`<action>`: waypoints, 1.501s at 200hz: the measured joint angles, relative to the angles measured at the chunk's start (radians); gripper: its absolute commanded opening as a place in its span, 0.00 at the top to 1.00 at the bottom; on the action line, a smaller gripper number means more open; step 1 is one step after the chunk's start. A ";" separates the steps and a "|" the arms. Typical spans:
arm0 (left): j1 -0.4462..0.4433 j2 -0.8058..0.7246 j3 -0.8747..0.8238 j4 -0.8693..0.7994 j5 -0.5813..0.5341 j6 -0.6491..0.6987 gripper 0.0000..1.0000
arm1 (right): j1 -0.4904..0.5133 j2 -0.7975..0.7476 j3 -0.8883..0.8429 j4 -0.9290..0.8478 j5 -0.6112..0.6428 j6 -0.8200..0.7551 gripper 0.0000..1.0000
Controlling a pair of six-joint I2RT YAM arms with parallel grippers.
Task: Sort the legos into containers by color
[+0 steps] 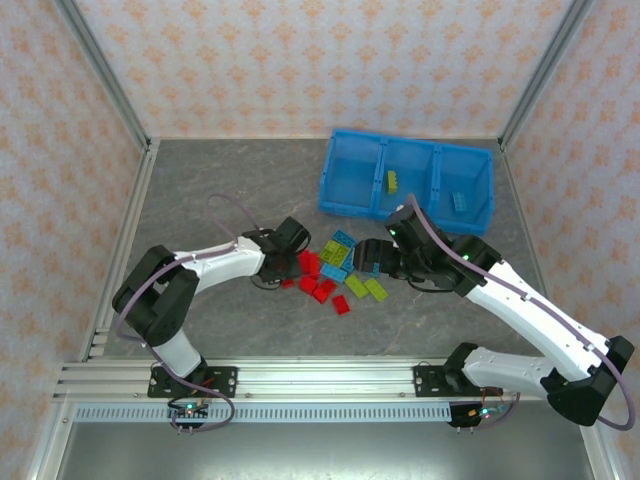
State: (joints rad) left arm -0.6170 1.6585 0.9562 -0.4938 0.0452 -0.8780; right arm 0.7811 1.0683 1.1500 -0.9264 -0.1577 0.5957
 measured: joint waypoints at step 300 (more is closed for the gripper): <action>-0.137 0.106 0.815 -0.101 -0.220 0.523 0.51 | -0.032 -0.067 -0.146 0.039 0.274 0.095 0.01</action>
State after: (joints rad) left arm -0.7536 1.7645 1.7710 -0.5953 -0.1749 -0.3553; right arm 0.7490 1.0016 1.0035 -0.8871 0.1158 0.6903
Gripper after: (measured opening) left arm 0.490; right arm 0.993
